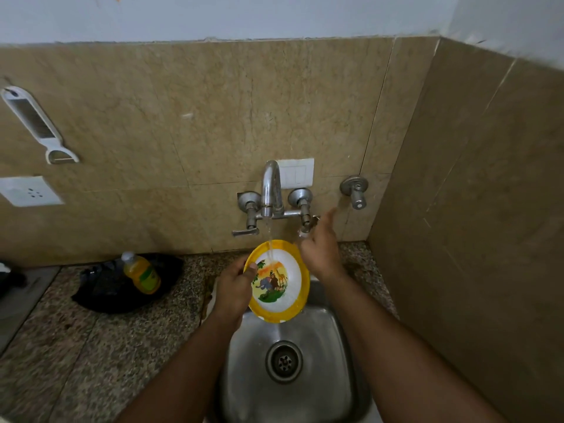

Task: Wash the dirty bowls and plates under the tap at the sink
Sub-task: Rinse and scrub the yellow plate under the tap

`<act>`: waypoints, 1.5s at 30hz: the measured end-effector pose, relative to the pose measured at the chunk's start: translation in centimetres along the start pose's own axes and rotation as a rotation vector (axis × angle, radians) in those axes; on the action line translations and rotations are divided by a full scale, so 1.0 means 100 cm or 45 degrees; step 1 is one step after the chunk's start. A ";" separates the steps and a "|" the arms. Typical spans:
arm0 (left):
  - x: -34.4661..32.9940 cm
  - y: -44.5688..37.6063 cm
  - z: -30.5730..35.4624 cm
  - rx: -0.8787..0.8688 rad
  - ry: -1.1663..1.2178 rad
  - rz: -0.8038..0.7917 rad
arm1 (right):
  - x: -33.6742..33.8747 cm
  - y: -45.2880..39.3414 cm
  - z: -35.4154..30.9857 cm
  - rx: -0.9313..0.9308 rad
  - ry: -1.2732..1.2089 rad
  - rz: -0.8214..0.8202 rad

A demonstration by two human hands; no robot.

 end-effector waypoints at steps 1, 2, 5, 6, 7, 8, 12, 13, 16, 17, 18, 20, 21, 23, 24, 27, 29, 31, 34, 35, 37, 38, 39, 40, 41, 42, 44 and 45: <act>0.001 0.000 0.000 0.005 0.006 -0.001 | 0.000 -0.002 0.001 -0.062 0.013 0.000; 0.001 0.001 0.000 0.009 0.016 0.000 | -0.001 -0.003 -0.001 -0.076 0.085 -0.031; -0.003 -0.001 0.006 0.015 0.043 0.035 | 0.002 0.000 -0.012 0.078 0.318 -0.124; -0.007 -0.002 0.009 0.006 0.055 0.037 | 0.005 0.000 -0.013 0.117 0.367 -0.142; -0.010 -0.003 0.012 -0.001 0.059 0.034 | 0.008 0.000 -0.012 0.142 0.423 -0.162; -0.014 -0.004 0.014 -0.009 0.062 0.027 | 0.010 0.001 -0.010 0.162 0.490 -0.188; -0.023 -0.002 0.023 -0.061 0.075 -0.061 | 0.010 0.012 0.005 0.070 0.593 -0.237; -0.023 0.000 0.024 -0.075 0.075 -0.102 | 0.011 0.014 0.012 0.002 0.536 -0.229; -0.017 0.006 0.026 -0.166 0.049 -0.228 | 0.022 0.013 0.032 -0.100 0.455 -0.236; -0.013 0.009 0.028 -0.216 0.027 -0.259 | 0.025 0.012 0.037 -0.126 0.437 -0.243; -0.011 0.011 0.029 -0.265 0.007 -0.288 | 0.028 0.012 0.039 -0.132 0.422 -0.254; -0.006 0.016 0.036 -0.357 -0.039 -0.309 | 0.034 0.017 0.032 -0.082 0.424 -0.278; -0.004 0.020 0.041 -0.394 -0.066 -0.308 | 0.037 0.019 0.026 -0.035 0.442 -0.272; 0.000 0.023 0.050 -0.456 -0.110 -0.307 | 0.045 0.024 0.013 0.042 0.485 -0.230; 0.002 0.023 0.053 -0.489 -0.133 -0.298 | 0.049 0.026 0.008 0.073 0.505 -0.209; 0.008 0.024 0.063 -0.540 -0.169 -0.253 | 0.054 0.033 -0.003 0.190 0.543 -0.164; 0.013 0.026 0.066 -0.548 -0.176 -0.250 | 0.057 0.038 -0.011 0.257 0.542 -0.144; 0.017 0.030 0.070 -0.555 -0.175 -0.253 | 0.058 0.040 -0.017 0.295 0.575 -0.142; 0.022 0.037 0.078 -0.570 -0.164 -0.222 | 0.061 0.044 -0.026 0.331 0.638 -0.113; 0.023 0.039 0.081 -0.573 -0.153 -0.216 | 0.062 0.045 -0.030 0.353 0.644 -0.104; 0.024 0.040 0.087 -0.584 -0.134 -0.202 | 0.063 0.046 -0.036 0.391 0.650 -0.096; 0.026 0.041 0.091 -0.592 -0.127 -0.195 | 0.063 0.047 -0.041 0.409 0.646 -0.095; 0.026 0.042 0.095 -0.599 -0.124 -0.195 | 0.064 0.047 -0.044 0.418 0.647 -0.093; 0.027 0.043 0.099 -0.609 -0.132 -0.196 | 0.066 0.046 -0.046 0.430 0.651 -0.085; 0.027 0.043 0.103 -0.622 -0.142 -0.199 | 0.068 0.047 -0.049 0.434 0.658 -0.076; 0.027 0.044 0.106 -0.637 -0.146 -0.201 | 0.069 0.047 -0.052 0.444 0.664 -0.067; 0.027 0.044 0.111 -0.661 -0.137 -0.200 | 0.073 0.046 -0.056 0.486 0.667 -0.047; 0.027 0.045 0.114 -0.670 -0.125 -0.202 | 0.075 0.045 -0.059 0.504 0.670 -0.038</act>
Point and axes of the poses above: each hand's wrist, its own y-axis away from the middle knuckle, its own x-axis out of the back of the hand, z = x × y, the point moved 4 cm from there along -y, towards the middle knuckle, and after that the axes turned 2 degrees about x, right-handed, at the moved point
